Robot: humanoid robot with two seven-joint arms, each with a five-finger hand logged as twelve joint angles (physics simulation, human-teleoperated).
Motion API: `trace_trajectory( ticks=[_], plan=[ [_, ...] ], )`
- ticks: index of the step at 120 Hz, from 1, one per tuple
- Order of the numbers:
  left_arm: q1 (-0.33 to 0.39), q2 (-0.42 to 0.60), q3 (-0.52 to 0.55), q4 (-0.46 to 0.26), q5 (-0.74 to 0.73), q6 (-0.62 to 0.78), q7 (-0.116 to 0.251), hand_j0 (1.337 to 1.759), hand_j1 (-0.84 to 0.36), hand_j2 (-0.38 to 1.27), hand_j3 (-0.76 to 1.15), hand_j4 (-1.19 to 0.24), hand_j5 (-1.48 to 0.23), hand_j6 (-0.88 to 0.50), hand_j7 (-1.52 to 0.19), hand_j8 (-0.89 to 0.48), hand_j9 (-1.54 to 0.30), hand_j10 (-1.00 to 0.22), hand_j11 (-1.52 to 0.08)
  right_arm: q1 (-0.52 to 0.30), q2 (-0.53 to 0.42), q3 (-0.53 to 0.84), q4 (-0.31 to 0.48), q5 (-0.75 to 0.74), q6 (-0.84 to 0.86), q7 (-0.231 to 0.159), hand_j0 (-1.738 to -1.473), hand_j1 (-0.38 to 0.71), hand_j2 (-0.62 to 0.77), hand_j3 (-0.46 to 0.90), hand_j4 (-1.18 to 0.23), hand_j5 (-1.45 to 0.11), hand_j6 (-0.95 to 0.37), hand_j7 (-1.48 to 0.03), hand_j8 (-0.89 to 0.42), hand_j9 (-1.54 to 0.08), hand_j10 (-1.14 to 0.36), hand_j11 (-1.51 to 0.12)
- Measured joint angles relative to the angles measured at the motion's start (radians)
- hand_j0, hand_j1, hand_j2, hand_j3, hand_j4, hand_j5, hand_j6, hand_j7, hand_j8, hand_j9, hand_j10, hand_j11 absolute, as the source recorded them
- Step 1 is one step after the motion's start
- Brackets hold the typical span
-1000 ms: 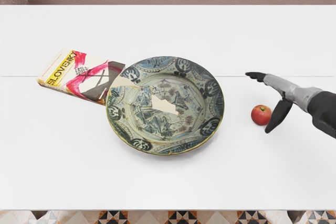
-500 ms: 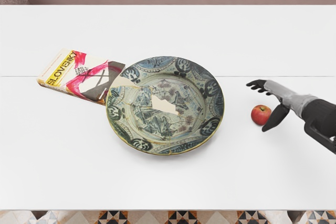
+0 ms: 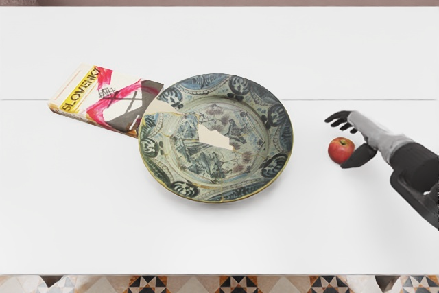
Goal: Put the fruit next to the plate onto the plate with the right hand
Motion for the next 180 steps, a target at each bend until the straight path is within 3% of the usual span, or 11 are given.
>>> trace_trajectory(
  ticks=[85,107,121,141,146,156,164,180],
  plan=[
    [0.0,0.0,0.0,0.0,0.0,0.0,0.0,1.658,0.07,0.05,0.0,-0.23,-0.3,-0.23,-0.3,-0.23,-0.3,-0.23,-0.3,-0.017,0.015,-0.013,-0.021,-0.004,-0.013,0.002,-1.657,0.19,-0.07,0.0,-0.46,-0.59,-0.47,-0.59,-0.46,-0.59,-0.46,-0.59],
    [0.0,0.0,0.0,0.0,0.0,0.0,0.0,1.658,0.07,0.05,0.0,-0.23,-0.3,-0.23,-0.3,-0.23,-0.3,-0.23,-0.3,-0.024,0.019,-0.013,-0.023,-0.009,-0.015,0.005,-1.65,0.23,-0.05,0.0,-0.56,-0.66,-0.41,-0.69,-0.43,-0.67,-0.56,-0.66],
    [0.0,0.0,0.0,0.0,0.0,0.0,0.0,1.658,0.07,0.05,0.0,-0.23,-0.3,-0.23,-0.3,-0.23,-0.3,-0.23,-0.3,-0.025,0.02,-0.012,-0.023,-0.011,-0.014,0.004,-1.645,0.25,-0.02,0.0,-0.63,-0.74,-0.38,-0.77,-0.39,-0.75,-0.62,-0.75],
    [0.0,0.0,0.0,0.0,0.0,0.0,0.0,1.658,0.07,0.05,0.0,-0.23,-0.3,-0.23,-0.3,-0.23,-0.3,-0.23,-0.3,-0.026,0.021,-0.012,-0.025,-0.011,-0.013,0.006,-1.646,0.27,0.19,0.0,-0.74,-0.87,-0.43,-0.91,-0.43,-0.9,-0.67,-0.91],
    [0.0,0.0,0.0,0.0,0.0,0.0,0.0,1.658,0.07,0.05,0.0,-0.23,-0.3,-0.23,-0.3,-0.23,-0.3,-0.23,-0.3,-0.028,0.021,-0.012,-0.026,-0.014,-0.012,0.006,-1.645,0.29,0.23,0.0,-0.74,-0.91,-0.41,-0.95,-0.41,-0.94,-0.67,-0.94],
    [0.0,0.0,0.0,0.0,0.0,0.0,0.0,1.658,0.07,0.05,0.0,-0.23,-0.3,-0.23,-0.3,-0.23,-0.3,-0.23,-0.3,-0.029,0.021,-0.011,-0.028,-0.015,-0.011,0.006,-1.632,0.29,0.19,0.06,-0.72,-0.98,-0.37,-1.01,-0.38,-0.99,-0.68,-0.99],
    [0.0,0.0,0.0,0.0,0.0,0.0,0.0,1.658,0.07,0.05,0.0,-0.23,-0.3,-0.23,-0.3,-0.23,-0.3,-0.23,-0.3,-0.028,0.018,-0.009,-0.029,-0.009,-0.008,0.006,-1.623,0.29,0.22,0.0,-0.72,-1.03,-0.38,-1.04,-0.35,-1.03,-0.68,-1.02],
    [0.0,0.0,0.0,0.0,0.0,0.0,0.0,1.658,0.07,0.05,0.0,-0.23,-0.3,-0.23,-0.3,-0.23,-0.3,-0.23,-0.3,-0.022,0.002,0.029,-0.029,0.026,0.057,0.008,-1.635,0.32,0.27,0.0,-0.65,-1.14,-0.35,-1.09,-0.28,-1.09,-0.64,-1.08]
  ],
)
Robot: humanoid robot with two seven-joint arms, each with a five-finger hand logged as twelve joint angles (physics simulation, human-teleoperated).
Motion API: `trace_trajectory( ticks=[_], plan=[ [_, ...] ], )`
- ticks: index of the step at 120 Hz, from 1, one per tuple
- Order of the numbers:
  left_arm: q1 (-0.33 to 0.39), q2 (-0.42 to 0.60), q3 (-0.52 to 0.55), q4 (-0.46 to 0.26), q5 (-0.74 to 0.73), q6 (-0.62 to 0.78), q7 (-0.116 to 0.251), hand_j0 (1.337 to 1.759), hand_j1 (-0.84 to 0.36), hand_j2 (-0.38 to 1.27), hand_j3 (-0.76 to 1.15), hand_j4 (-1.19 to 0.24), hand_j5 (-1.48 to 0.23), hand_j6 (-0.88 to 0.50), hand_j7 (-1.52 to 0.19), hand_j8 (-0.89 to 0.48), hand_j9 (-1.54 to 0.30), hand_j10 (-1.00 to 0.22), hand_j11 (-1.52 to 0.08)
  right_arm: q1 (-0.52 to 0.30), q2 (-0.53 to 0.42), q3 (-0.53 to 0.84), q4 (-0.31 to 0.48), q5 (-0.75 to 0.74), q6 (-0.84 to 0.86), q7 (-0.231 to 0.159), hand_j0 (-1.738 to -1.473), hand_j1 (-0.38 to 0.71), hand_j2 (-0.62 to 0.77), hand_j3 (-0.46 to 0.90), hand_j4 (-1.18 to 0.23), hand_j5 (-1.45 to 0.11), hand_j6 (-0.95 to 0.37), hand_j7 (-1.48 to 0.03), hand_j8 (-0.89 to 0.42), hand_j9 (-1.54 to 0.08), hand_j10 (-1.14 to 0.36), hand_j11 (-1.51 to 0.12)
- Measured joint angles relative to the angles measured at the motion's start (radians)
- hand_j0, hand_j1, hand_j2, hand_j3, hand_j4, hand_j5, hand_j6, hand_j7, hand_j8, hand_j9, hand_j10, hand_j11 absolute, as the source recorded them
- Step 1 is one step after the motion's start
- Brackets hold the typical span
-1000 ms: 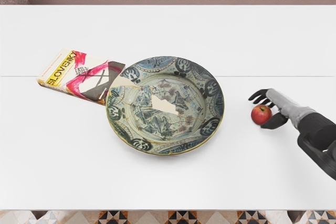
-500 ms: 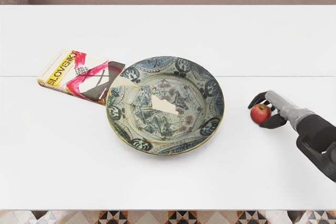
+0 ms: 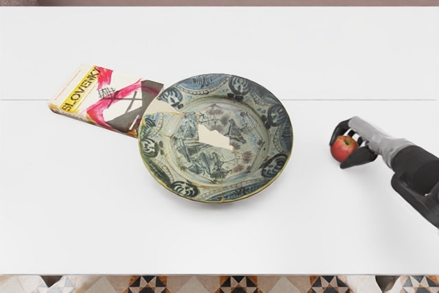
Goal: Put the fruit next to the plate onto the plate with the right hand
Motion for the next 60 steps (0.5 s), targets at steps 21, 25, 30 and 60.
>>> trace_trajectory(
  ticks=[21,25,30,60],
  plan=[
    [0.0,0.0,0.0,0.0,0.0,0.0,0.0,1.658,0.07,0.05,0.0,-0.23,-0.3,-0.23,-0.3,-0.23,-0.3,-0.23,-0.3,0.002,-0.052,0.135,0.0,0.105,0.185,0.006,-1.642,0.34,0.28,0.0,-0.6,-1.21,-0.31,-1.11,-0.25,-1.12,-0.6,-1.12],
    [0.0,0.0,0.0,0.0,0.0,0.0,0.0,1.658,0.07,0.05,0.0,-0.23,-0.3,-0.23,-0.3,-0.23,-0.3,-0.23,-0.3,0.002,-0.059,0.165,-0.001,0.135,0.226,0.006,-1.642,0.34,0.28,0.0,-0.6,-1.21,-0.31,-1.12,-0.25,-1.12,-0.6,-1.12],
    [0.0,0.0,0.0,0.0,0.0,0.0,0.0,1.658,0.07,0.05,0.0,-0.23,-0.3,-0.23,-0.3,-0.23,-0.3,-0.23,-0.3,0.002,-0.067,0.205,-0.002,0.177,0.279,0.007,-1.643,0.34,0.28,0.0,-0.6,-1.22,-0.31,-1.12,-0.24,-1.13,-0.6,-1.12],
    [0.0,0.0,0.0,0.0,0.0,0.0,0.0,1.658,0.07,0.05,0.0,-0.23,-0.3,-0.23,-0.3,-0.23,-0.3,-0.23,-0.3,0.004,-0.075,0.414,-0.019,0.416,0.567,0.005,-1.644,0.35,0.29,0.0,-0.58,-1.23,-0.3,-1.13,-0.24,-1.13,-0.6,-1.13]
  ],
)
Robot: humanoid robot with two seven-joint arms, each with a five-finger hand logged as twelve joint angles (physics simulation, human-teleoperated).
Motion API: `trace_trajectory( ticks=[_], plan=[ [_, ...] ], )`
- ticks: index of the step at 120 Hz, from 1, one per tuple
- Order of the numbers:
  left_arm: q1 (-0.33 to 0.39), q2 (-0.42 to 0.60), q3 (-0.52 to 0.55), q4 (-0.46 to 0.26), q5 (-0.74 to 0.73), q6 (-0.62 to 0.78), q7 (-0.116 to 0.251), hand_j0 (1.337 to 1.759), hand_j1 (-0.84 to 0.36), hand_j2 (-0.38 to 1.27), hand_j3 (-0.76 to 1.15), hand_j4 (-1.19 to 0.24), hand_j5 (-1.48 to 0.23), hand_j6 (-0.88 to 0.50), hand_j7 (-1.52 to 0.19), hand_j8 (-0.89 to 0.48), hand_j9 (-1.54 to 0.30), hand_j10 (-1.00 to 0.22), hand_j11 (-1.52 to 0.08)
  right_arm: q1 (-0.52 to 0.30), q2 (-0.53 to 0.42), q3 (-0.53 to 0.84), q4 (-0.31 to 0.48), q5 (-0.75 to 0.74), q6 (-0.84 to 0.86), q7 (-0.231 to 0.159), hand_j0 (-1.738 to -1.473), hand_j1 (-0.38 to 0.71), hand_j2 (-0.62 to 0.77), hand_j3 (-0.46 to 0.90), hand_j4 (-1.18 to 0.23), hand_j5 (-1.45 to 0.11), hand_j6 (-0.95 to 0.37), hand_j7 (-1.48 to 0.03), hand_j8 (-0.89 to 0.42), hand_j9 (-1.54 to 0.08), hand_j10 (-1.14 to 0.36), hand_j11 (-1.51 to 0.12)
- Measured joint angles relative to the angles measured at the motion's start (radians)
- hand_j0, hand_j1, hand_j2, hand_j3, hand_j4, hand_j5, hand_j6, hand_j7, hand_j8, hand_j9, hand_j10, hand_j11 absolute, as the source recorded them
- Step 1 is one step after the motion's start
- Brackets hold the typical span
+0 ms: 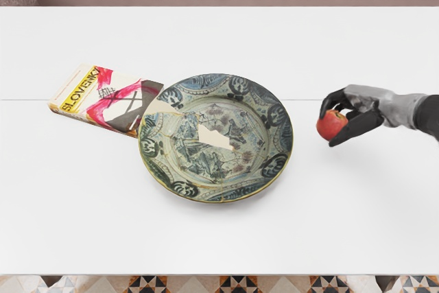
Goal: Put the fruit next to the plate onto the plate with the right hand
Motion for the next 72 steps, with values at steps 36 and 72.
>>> trace_trajectory(
  ticks=[36,72],
  plan=[
    [0.0,0.0,0.0,0.0,0.0,0.0,0.0,1.658,0.07,0.05,0.0,-0.23,-0.3,-0.23,-0.3,-0.23,-0.3,-0.23,-0.3,0.063,0.129,0.056,0.001,0.068,0.091,-0.009,-1.645,0.34,0.28,0.0,-0.58,-1.23,-0.3,-1.13,-0.24,-1.12,-0.6,-1.12],
    [0.0,0.0,0.0,0.0,0.0,0.0,0.0,1.658,0.07,0.05,0.0,-0.23,-0.3,-0.23,-0.3,-0.23,-0.3,-0.23,-0.3,0.136,0.297,0.034,-0.007,0.029,0.091,-0.013,-1.645,0.35,0.28,0.0,-0.58,-1.24,-0.3,-1.13,-0.24,-1.11,-0.6,-1.12]
  ],
)
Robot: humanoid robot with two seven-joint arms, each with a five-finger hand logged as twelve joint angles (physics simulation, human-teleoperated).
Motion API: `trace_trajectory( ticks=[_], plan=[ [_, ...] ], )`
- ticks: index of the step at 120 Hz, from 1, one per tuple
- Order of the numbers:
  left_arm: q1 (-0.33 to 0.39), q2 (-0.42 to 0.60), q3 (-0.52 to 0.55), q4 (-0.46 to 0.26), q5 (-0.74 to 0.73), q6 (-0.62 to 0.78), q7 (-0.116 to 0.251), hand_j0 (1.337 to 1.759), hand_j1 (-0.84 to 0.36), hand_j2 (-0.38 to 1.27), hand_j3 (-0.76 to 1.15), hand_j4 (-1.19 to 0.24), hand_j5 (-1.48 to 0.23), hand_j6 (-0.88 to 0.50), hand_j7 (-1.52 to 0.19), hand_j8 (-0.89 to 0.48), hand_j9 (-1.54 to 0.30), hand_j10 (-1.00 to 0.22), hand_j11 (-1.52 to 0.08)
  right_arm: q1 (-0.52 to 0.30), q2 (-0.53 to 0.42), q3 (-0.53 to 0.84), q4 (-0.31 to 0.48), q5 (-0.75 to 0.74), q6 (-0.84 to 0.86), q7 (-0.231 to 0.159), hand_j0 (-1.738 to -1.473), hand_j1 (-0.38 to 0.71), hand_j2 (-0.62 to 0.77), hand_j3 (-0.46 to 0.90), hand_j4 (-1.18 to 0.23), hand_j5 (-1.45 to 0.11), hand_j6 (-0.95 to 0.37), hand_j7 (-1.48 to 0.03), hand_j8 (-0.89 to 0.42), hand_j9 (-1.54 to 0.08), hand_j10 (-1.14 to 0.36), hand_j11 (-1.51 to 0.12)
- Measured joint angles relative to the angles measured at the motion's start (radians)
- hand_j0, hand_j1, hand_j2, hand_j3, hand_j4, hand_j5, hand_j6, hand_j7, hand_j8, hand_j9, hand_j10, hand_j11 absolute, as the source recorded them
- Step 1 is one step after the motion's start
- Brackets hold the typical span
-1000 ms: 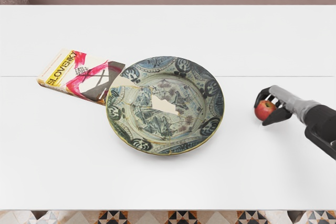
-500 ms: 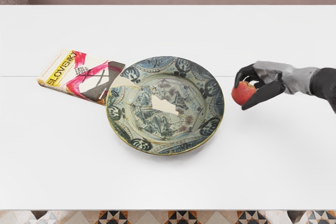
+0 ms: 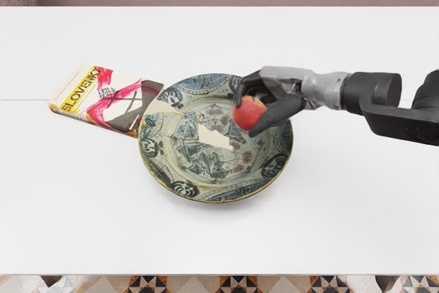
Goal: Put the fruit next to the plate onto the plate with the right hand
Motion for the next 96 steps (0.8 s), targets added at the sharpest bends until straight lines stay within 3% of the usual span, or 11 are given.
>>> trace_trajectory(
  ticks=[7,23,49,71,96],
  plan=[
    [0.0,0.0,0.0,0.0,0.0,0.0,0.0,1.658,0.07,0.05,0.0,-0.23,-0.3,-0.23,-0.3,-0.23,-0.3,-0.23,-0.3,0.014,0.044,-0.014,-0.01,-0.05,-0.001,-0.002,-1.645,0.34,0.28,0.0,-0.58,-1.24,-0.29,-1.13,-0.24,-1.11,-0.6,-1.12],
    [0.0,0.0,0.0,0.0,0.0,0.0,0.0,1.658,0.07,0.05,0.0,-0.23,-0.3,-0.23,-0.3,-0.23,-0.3,-0.23,-0.3,0.027,0.125,-0.039,-0.026,-0.172,-0.009,-0.005,-1.645,0.27,0.13,0.0,-0.6,-1.24,-0.31,-1.13,-0.26,-1.12,-0.62,-1.13],
    [0.0,0.0,0.0,0.0,0.0,0.0,0.0,1.658,0.07,0.05,0.0,-0.23,-0.3,-0.23,-0.3,-0.23,-0.3,-0.23,-0.3,0.032,0.215,-0.091,-0.048,-0.321,-0.04,-0.009,-1.65,0.32,0.27,0.0,-0.59,-1.23,-0.28,-1.13,-0.25,-1.16,-0.61,-1.17],
    [0.0,0.0,0.0,0.0,0.0,0.0,0.0,1.658,0.07,0.05,0.0,-0.23,-0.3,-0.23,-0.3,-0.23,-0.3,-0.23,-0.3,0.033,0.264,-0.114,-0.079,-0.381,-0.047,-0.019,-1.652,0.31,0.25,0.0,-0.61,-1.22,-0.28,-1.13,-0.25,-1.19,-0.61,-1.19],
    [0.0,0.0,0.0,0.0,0.0,0.0,0.0,1.658,0.07,0.05,0.0,-0.23,-0.3,-0.23,-0.3,-0.23,-0.3,-0.23,-0.3,0.033,0.273,-0.117,-0.086,-0.381,-0.044,-0.024,-1.654,0.27,0.18,0.0,-0.69,-1.0,-0.37,-0.95,-0.35,-0.98,-0.68,-0.99]
  ],
)
